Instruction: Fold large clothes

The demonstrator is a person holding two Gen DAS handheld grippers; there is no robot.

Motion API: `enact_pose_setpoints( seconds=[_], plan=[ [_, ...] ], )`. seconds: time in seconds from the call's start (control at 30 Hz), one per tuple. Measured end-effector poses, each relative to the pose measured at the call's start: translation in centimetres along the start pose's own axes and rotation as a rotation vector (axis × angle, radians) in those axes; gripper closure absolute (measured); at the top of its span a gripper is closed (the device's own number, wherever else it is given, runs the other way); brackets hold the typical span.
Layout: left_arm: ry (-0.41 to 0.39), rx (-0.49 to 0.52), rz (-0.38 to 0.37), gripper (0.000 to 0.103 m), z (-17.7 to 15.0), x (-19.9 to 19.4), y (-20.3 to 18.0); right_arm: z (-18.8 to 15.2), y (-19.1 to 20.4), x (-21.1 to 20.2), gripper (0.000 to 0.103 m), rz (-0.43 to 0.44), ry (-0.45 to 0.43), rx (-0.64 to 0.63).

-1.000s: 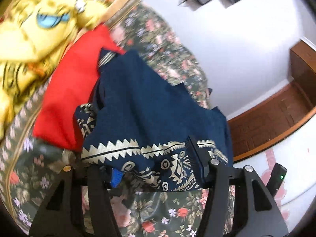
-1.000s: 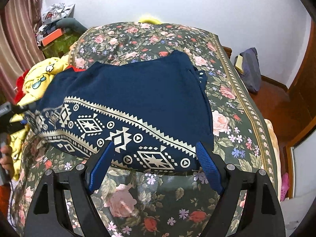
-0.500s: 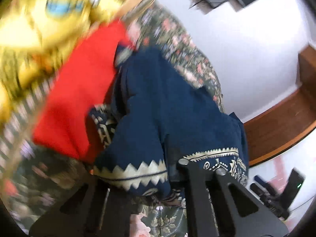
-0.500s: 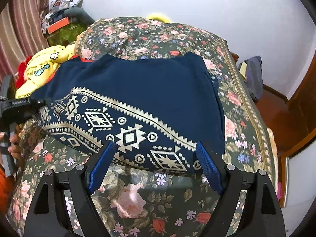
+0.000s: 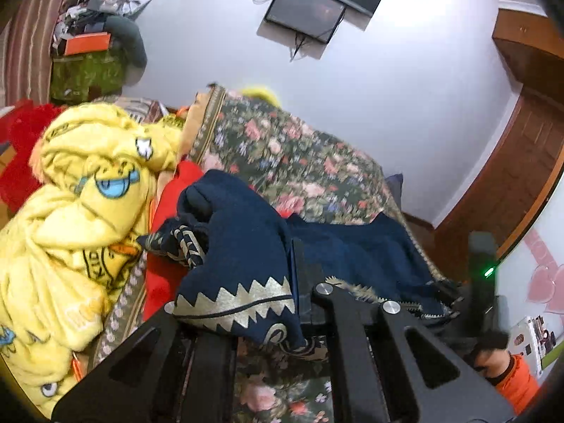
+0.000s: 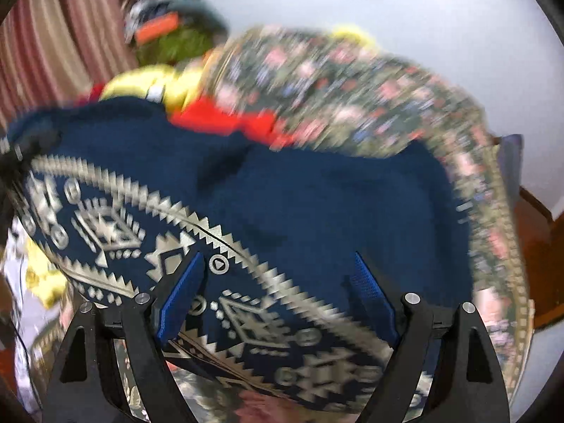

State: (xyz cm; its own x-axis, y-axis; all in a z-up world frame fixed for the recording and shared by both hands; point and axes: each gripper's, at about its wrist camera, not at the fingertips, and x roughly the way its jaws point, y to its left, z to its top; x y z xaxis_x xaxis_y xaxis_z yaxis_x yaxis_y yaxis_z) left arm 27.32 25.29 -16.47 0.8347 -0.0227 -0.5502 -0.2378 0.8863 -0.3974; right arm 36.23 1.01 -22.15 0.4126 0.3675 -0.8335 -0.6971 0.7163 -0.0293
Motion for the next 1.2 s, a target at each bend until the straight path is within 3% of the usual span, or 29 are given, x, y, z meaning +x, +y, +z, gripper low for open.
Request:
enact_pose_setpoints(
  seconds=[0.2,0.27,0.33,0.4,0.53,0.63,0.7,0.87,1.0,1.13,1.17,1.2],
  plan=[
    [0.013,0.039,0.059,0.096,-0.8,0.9,-1.5,-1.6,0.4,0.5,0.021,0.045,0.019,-0.042],
    [0.003,0.064,0.054,0.096,0.1,0.9,-3.0,-1.8,-1.3,-0.8,0.021,0.105,0.013,0.036],
    [-0.007,0.097,0.023,0.096,1.2,1.1,-5.2,-2.5,-3.3,-2.8,0.021,0.108,-0.022,0.115],
    [-0.021,0.147,-0.018,0.096,1.9,1.5,-8.5,-3.5,-5.0,-4.4,0.021,0.076,-0.058,0.172],
    [-0.008,0.294,-0.097,0.096,1.5,3.8,-16.3,-6.8,-9.5,-8.0,0.021,-0.094,-0.071,0.26],
    [0.071,0.391,-0.173,0.096,-0.5,7.1,-22.4,-9.7,-12.5,-10.2,0.021,-0.177,-0.061,0.323],
    [0.175,0.41,-0.245,0.096,-2.3,9.9,-25.1,-11.3,-14.2,-11.5,0.021,-0.199,-0.053,0.368],
    [0.422,0.408,-0.282,0.096,-7.6,15.2,-26.3,-14.0,-17.4,-13.8,0.021,-0.231,-0.051,0.468],
    [0.44,0.487,-0.251,0.096,-9.9,15.0,-25.8,-14.9,-17.9,-15.2,0.021,-0.214,-0.077,0.498],
    [0.434,0.508,-0.285,0.094,-9.6,12.8,-26.0,-14.5,-17.6,-15.8,0.021,-0.204,-0.106,0.49],
    [0.43,0.534,-0.297,0.092,-9.6,11.9,-26.2,-14.2,-17.5,-16.0,0.021,-0.2,-0.117,0.485],
    [0.437,0.563,-0.304,0.082,-9.9,11.1,-26.5,-14.1,-17.4,-16.4,0.021,-0.193,-0.129,0.481]
  ],
)
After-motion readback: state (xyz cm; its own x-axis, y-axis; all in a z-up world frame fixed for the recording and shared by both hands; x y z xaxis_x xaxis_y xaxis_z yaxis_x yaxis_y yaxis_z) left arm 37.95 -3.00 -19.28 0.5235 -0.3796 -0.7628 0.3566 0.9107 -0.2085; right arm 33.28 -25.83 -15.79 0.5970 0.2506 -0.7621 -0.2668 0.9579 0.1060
